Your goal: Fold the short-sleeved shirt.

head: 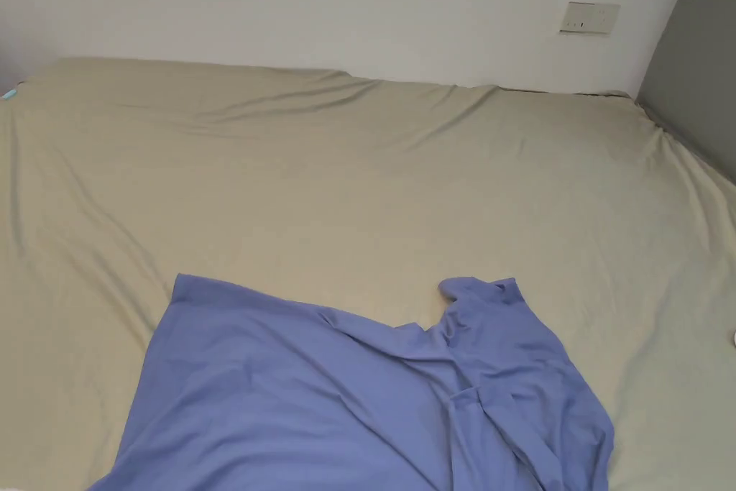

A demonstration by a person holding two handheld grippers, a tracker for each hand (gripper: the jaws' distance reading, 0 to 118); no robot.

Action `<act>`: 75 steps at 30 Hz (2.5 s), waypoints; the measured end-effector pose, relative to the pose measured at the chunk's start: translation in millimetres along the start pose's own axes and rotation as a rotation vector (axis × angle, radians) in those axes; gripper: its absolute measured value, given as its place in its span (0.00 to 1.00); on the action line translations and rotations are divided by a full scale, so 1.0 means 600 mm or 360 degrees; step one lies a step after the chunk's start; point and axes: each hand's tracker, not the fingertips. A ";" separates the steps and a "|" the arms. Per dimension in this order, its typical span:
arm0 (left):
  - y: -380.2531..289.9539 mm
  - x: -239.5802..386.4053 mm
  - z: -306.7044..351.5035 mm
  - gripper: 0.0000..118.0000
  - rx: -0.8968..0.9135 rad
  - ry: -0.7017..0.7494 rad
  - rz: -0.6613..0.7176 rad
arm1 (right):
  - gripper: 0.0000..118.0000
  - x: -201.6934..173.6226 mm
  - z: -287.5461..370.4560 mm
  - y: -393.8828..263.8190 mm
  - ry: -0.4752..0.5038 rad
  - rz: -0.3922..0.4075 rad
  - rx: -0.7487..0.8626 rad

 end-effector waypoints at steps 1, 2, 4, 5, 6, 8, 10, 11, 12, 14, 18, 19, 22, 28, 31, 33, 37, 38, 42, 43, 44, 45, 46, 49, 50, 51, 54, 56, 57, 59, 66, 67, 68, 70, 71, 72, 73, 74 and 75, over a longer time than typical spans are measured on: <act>-0.003 0.006 -0.012 0.92 -0.0042 -0.0036 -0.0020 | 0.81 -0.003 -0.016 -0.003 0.0010 0.0000 -0.0051; -0.008 0.012 -0.022 0.88 -0.0086 -0.0075 -0.0038 | 0.81 -0.006 -0.030 -0.005 0.0009 0.0009 -0.0083; -0.015 0.016 -0.031 0.67 -0.0013 -0.0134 0.0032 | 0.79 -0.013 -0.050 -0.009 0.0004 0.0020 -0.0109; -0.009 0.017 -0.032 0.63 -0.0048 -0.0067 0.0032 | 0.71 -0.021 -0.057 -0.010 0.0031 0.0002 -0.0128; -0.005 0.019 -0.032 0.60 -0.0055 -0.0039 0.0052 | 0.64 -0.029 -0.057 -0.011 -0.0108 0.0014 -0.0101; 0.003 0.034 -0.022 0.31 -0.0033 0.0065 -0.0001 | 0.16 -0.027 -0.049 -0.004 -0.0125 0.0060 -0.0028; 0.009 0.029 -0.019 0.12 -0.0030 0.0034 0.0021 | 0.06 -0.014 -0.051 0.002 0.0157 -0.0241 -0.0049; 0.015 0.024 -0.017 0.12 -0.0064 -0.0012 0.0075 | 0.06 -0.014 -0.053 0.006 0.0107 -0.0275 -0.0063; 0.020 0.024 -0.009 0.12 -0.0079 -0.0040 0.0114 | 0.06 -0.015 -0.052 0.009 0.0096 -0.0229 -0.0052; 0.024 0.020 0.000 0.12 -0.0018 -0.0037 0.0132 | 0.06 -0.008 -0.047 0.013 0.0123 -0.0227 -0.0009; 0.043 0.014 0.017 0.12 0.0038 -0.0122 0.0302 | 0.06 -0.008 -0.033 0.027 0.0237 -0.0378 0.0067; 0.048 0.013 0.017 0.12 0.0037 -0.0108 0.0361 | 0.06 -0.006 -0.033 0.030 0.0256 -0.0413 0.0092; 0.056 0.006 0.008 0.12 0.0069 -0.0090 0.0385 | 0.06 0.005 -0.038 0.036 0.0306 -0.0531 0.0130; 0.131 0.019 0.005 0.12 0.0128 -0.0188 0.0427 | 0.06 0.007 -0.067 0.089 0.0309 -0.0538 0.0157; 0.187 0.025 -0.005 0.12 0.0200 -0.0148 0.0375 | 0.06 0.001 -0.090 0.140 0.0308 -0.0511 0.0180; 0.223 0.009 -0.023 0.12 0.0252 -0.0178 0.0404 | 0.06 -0.007 -0.106 0.178 0.0283 -0.0484 0.0217; 0.301 -0.020 -0.061 0.12 0.0274 -0.0220 0.0571 | 0.06 0.000 -0.151 0.241 0.0264 -0.0539 0.0242; 0.316 -0.030 -0.072 0.12 0.0276 -0.0246 0.0624 | 0.06 0.002 -0.162 0.256 0.0248 -0.0549 0.0246; 0.358 -0.036 -0.130 0.12 0.0256 -0.0013 0.0590 | 0.06 0.002 -0.213 0.300 0.0035 -0.0508 0.0202; 0.366 -0.038 -0.147 0.12 0.0200 0.0007 0.0550 | 0.06 0.003 -0.226 0.303 0.0030 -0.0499 0.0203; 0.367 -0.039 -0.164 0.12 0.0155 0.0012 0.0557 | 0.06 0.012 -0.243 0.303 0.0007 -0.0523 0.0200; 0.365 -0.040 -0.173 0.12 0.0177 0.0009 0.0565 | 0.06 0.026 -0.258 0.300 -0.0016 -0.0574 0.0170; 0.364 -0.042 -0.182 0.12 0.0164 0.0020 0.0572 | 0.09 0.031 -0.268 0.296 0.0002 -0.0607 0.0159; 0.347 -0.035 -0.176 0.12 0.0138 0.0039 0.0620 | 0.60 0.032 -0.264 0.284 -0.0091 -0.0719 0.0149; 0.338 -0.031 -0.166 0.19 0.0169 0.0037 0.0615 | 0.71 0.032 -0.256 0.279 -0.0125 -0.0733 0.0185; 0.333 -0.029 -0.157 0.37 0.0195 0.0034 0.0594 | 0.73 0.033 -0.244 0.274 -0.0118 -0.0730 0.0216; 0.320 -0.032 -0.127 0.82 0.0172 0.0064 0.0487 | 0.73 0.055 -0.201 0.279 -0.0093 -0.0689 0.0277; 0.302 -0.039 -0.108 0.82 0.0250 0.0060 0.0395 | 0.73 0.050 -0.157 0.276 -0.0126 -0.0587 0.0348; 0.291 -0.032 -0.099 0.82 0.0258 0.0051 0.0326 | 0.73 0.031 -0.118 0.267 -0.0134 -0.0529 0.0397; 0.271 -0.015 -0.096 0.82 0.0214 0.0036 0.0176 | 0.73 0.011 -0.086 0.260 -0.0168 -0.0377 0.0389; 0.230 0.083 -0.201 0.71 -0.0135 0.0217 -0.0129 | 0.73 -0.057 -0.176 0.223 -0.0144 -0.0016 -0.0059; 0.225 0.089 -0.179 0.71 0.0045 0.0238 -0.0159 | 0.73 -0.065 -0.199 0.216 -0.0196 -0.0027 -0.0137; 0.233 0.097 -0.169 0.68 0.0021 0.0224 -0.0153 | 0.73 -0.069 -0.225 0.210 -0.0217 -0.0039 -0.0225; 0.236 0.087 -0.159 0.22 -0.0027 0.0050 -0.0061 | 0.71 -0.073 -0.268 0.188 -0.0240 -0.0103 -0.0337; 0.236 0.084 -0.157 0.08 0.0016 0.0032 0.0007 | 0.68 -0.093 -0.254 0.187 -0.0361 0.0031 -0.0154; 0.236 0.075 -0.156 0.08 0.0014 0.0035 0.0018 | 0.56 -0.107 -0.250 0.195 -0.0346 0.0133 -0.0171; 0.237 0.075 -0.160 0.08 -0.0010 0.0053 -0.0004 | 0.38 -0.106 -0.252 0.199 -0.0257 0.0157 -0.0231; 0.237 0.076 -0.159 0.08 -0.0010 0.0053 -0.0006 | 0.13 -0.108 -0.244 0.203 -0.0204 0.0130 -0.0214; 0.237 0.079 -0.154 0.08 -0.0011 0.0056 -0.0018 | 0.10 -0.104 -0.240 0.207 -0.0108 0.0081 -0.0214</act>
